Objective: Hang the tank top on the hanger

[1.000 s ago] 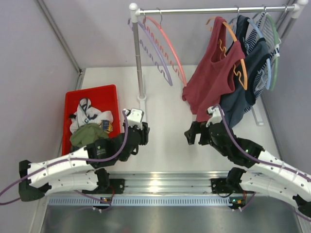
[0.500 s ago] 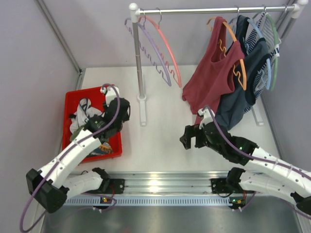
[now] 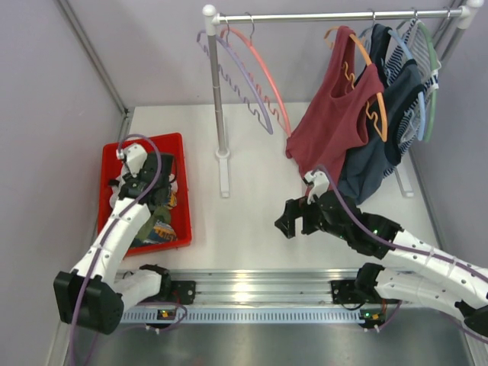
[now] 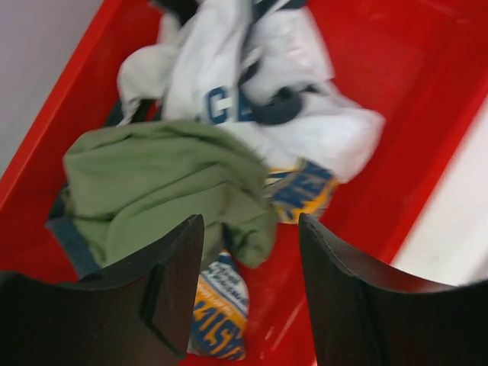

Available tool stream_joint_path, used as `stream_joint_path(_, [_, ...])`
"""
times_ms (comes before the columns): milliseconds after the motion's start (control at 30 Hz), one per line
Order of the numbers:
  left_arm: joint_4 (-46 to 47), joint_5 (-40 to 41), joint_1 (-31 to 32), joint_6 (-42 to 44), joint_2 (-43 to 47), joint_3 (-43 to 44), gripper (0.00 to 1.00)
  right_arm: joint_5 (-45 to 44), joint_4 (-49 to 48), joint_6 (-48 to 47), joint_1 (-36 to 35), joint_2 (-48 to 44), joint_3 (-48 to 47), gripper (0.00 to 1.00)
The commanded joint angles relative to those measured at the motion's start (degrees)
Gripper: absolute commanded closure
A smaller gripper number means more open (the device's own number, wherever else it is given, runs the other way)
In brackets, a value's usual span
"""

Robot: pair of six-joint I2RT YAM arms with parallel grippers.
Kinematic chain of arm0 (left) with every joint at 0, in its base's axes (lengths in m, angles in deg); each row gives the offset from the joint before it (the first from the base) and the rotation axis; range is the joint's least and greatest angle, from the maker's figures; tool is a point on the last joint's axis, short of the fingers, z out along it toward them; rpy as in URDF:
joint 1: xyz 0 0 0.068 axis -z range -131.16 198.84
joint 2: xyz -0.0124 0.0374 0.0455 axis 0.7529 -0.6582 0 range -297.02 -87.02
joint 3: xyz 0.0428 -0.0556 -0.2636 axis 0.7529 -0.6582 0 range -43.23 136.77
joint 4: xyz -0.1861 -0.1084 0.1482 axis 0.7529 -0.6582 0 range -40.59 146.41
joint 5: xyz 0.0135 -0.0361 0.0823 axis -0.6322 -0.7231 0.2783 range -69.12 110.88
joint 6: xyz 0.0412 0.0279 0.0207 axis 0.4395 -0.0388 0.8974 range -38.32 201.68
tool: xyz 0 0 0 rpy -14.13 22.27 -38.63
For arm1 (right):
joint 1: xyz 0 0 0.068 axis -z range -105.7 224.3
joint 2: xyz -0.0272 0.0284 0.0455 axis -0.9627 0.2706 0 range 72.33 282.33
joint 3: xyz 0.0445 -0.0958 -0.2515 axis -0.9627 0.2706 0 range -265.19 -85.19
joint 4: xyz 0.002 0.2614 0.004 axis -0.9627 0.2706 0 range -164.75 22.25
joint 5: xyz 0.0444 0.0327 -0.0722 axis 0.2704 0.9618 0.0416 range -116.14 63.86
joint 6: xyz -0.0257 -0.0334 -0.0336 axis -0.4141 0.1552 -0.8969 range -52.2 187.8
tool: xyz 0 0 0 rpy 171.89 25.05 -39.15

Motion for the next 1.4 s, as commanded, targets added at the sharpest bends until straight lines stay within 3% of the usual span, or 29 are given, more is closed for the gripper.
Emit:
stream_joint_path(0, [-3.62, 3.50, -3.97, -4.98, 3.30, -4.81, 0.42, 2.29, -4.77, -0.58, -0.59, -0.27, 0.27, 0.00])
stream_joint_path(267, [2.36, -0.62, -11.71, -3.66, 0.14, -11.76, 0.38, 3.52, -5.13, -0.67, -0.68, -0.01, 0.89, 0.00])
stream_joint_path(467, [5.78, -3.44, -12.15, -3.93, -3.98, -12.64, 0.39, 4.40, -5.74, -0.31, -0.68, 0.17, 0.89, 0.00])
stream_joint_path(567, [7.19, -5.20, -12.16, -3.14, -4.35, -13.60, 0.57, 5.19, -6.09, -0.23, -0.68, 0.43, 0.80, 0.00])
stream_joint_path(600, [7.89, -6.07, -12.16, -2.18, -3.65, -13.78, 0.68, 5.19, -6.09, -0.31, -0.68, 0.61, 0.80, 0.00])
stream_joint_path(633, [8.07, -6.60, -12.16, -1.39, -3.03, -13.70, 0.86, 5.46, -6.09, -0.23, -0.68, 0.69, 0.63, 0.00])
stream_joint_path(667, [8.07, -7.13, -12.16, -0.51, -2.42, -12.91, 0.95, 5.55, -6.09, -0.31, -0.68, 0.78, 0.45, 0.00])
stream_joint_path(733, [6.50, -8.89, -12.16, 2.04, -0.14, -11.24, 1.00, 5.46, -5.92, -0.49, -0.68, 0.96, 0.10, 0.00])
stream_joint_path(933, [-0.52, -20.46, -12.07, 10.83, 7.50, 0.79, 1.00, 5.02, -4.95, -1.45, -0.68, 1.40, -1.74, 0.00])
stream_joint_path(1133, [-5.37, -33.05, -12.07, 16.02, 12.08, 18.52, 1.00, 4.15, -4.16, -3.12, -0.59, 3.24, -4.55, 0.00])
stream_joint_path(1367, [-5.90, -50.78, -12.07, 16.81, 8.67, 39.63, 1.00, 2.21, -3.19, -5.15, -0.59, 3.95, -8.60, 0.00])
